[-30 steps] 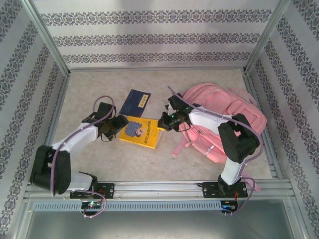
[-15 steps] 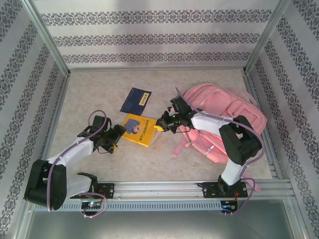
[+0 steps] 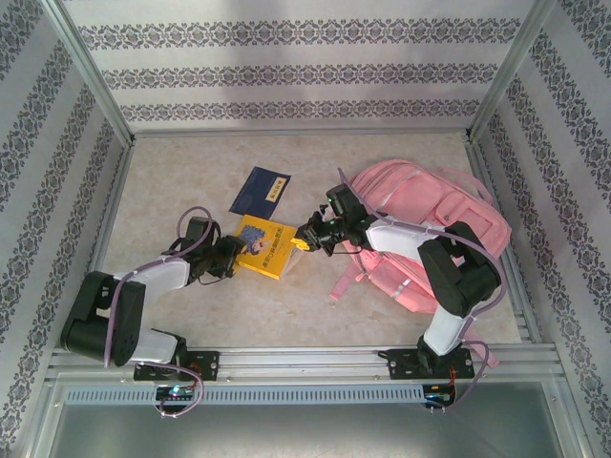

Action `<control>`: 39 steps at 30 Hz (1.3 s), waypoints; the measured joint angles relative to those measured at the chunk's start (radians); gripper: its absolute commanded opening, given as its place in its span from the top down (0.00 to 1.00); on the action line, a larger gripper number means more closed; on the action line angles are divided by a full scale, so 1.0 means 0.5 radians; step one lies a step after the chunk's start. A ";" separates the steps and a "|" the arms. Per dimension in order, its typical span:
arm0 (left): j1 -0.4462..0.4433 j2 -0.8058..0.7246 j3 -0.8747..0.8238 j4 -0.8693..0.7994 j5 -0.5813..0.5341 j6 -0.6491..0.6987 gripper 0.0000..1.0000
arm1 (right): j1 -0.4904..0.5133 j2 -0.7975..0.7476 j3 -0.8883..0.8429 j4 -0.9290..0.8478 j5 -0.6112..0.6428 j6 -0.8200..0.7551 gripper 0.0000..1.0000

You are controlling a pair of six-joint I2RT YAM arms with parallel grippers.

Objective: Pack the student bag
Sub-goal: Pass the book.

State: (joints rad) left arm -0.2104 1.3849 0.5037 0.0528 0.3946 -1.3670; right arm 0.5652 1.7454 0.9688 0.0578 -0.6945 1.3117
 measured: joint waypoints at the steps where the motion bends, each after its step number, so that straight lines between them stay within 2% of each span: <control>1: 0.001 0.000 0.001 0.005 -0.011 -0.008 0.63 | 0.003 -0.001 -0.009 0.009 0.000 0.004 1.00; 6: 0.001 -0.088 0.001 -0.005 -0.083 0.000 0.79 | 0.003 -0.008 -0.074 0.013 0.029 0.003 1.00; 7: 0.001 -0.129 0.001 -0.008 -0.095 0.002 0.82 | 0.003 -0.014 -0.086 0.008 0.040 -0.004 0.96; 9: 0.000 -0.198 0.001 -0.018 -0.103 0.005 0.88 | 0.004 -0.039 -0.098 -0.020 0.054 -0.022 0.71; 10: 0.000 -0.233 0.001 -0.022 -0.100 0.004 0.93 | 0.005 -0.058 -0.098 -0.043 0.059 -0.052 0.61; 12: -0.009 -0.285 0.003 -0.029 -0.118 -0.005 0.98 | 0.013 -0.114 -0.112 -0.091 0.087 -0.111 0.50; 13: -0.009 -0.306 0.006 -0.040 -0.130 -0.008 1.00 | 0.018 -0.158 -0.130 -0.110 0.108 -0.136 0.41; 16: -0.009 -0.362 0.017 -0.101 -0.165 -0.011 1.00 | 0.044 -0.293 -0.229 -0.108 0.179 -0.142 0.23; 19: -0.010 -0.410 0.031 -0.153 -0.208 -0.019 1.00 | 0.112 -0.371 -0.338 -0.053 0.245 -0.049 0.13; 27: -0.011 -0.442 0.045 -0.196 -0.275 -0.072 1.00 | 0.401 -0.292 -0.439 0.351 0.423 0.391 0.07; 34: -0.040 -0.529 0.043 -0.199 -0.333 -0.126 1.00 | 0.447 -0.075 -0.475 0.809 0.660 0.697 0.15; 36: -0.053 -0.544 0.041 -0.198 -0.343 -0.139 1.00 | 0.478 -0.005 -0.474 0.902 0.722 0.765 0.24; 39: -0.078 -0.549 0.027 -0.198 -0.366 -0.159 1.00 | 0.516 0.089 -0.465 1.019 0.786 0.858 0.53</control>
State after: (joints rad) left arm -0.2493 1.1107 0.5171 -0.0463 0.2115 -1.4464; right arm 0.8230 1.7897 0.7361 0.5674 -0.3016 1.7409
